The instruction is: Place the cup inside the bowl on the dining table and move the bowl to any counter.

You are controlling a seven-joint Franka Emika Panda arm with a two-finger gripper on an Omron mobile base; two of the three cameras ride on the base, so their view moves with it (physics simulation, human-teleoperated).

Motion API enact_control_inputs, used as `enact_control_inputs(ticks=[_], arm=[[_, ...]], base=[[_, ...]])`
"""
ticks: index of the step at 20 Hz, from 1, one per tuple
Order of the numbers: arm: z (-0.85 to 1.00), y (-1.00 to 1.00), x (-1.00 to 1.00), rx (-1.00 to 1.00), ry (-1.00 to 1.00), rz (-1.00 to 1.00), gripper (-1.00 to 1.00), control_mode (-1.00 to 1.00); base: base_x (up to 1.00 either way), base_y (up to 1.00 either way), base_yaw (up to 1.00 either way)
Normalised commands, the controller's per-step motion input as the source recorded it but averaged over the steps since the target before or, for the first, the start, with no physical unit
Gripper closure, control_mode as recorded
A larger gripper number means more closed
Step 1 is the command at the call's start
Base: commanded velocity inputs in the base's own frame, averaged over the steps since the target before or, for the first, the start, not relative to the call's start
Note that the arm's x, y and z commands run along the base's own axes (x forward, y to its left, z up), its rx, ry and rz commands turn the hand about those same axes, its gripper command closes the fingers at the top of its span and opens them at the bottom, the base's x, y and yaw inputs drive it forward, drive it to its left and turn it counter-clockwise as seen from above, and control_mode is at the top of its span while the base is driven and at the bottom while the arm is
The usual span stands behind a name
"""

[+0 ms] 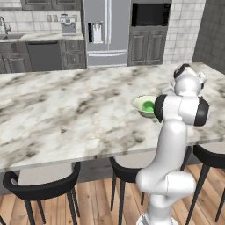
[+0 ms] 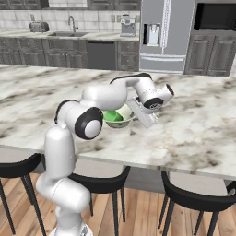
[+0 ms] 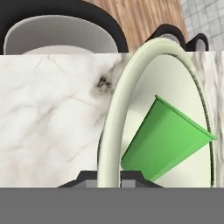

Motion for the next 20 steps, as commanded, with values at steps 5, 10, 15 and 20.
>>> enact_control_inputs(ticks=[5,10,15,20], arm=[[0.33,0.15,-0.12,0.00,-0.01,0.04,1.00,-1.00],[0.11,0.23,-0.32,0.00,-0.05,0.07,1.00,-1.00],[0.02,0.39,-0.37,0.00,-0.06,0.06,1.00,-1.00],[0.02,0.48,-0.46,0.00,-0.07,0.07,1.00,-1.00]], base=[[0.00,0.00,0.00],[0.00,0.00,0.00],[0.00,0.00,0.00],[0.00,0.00,0.00]])
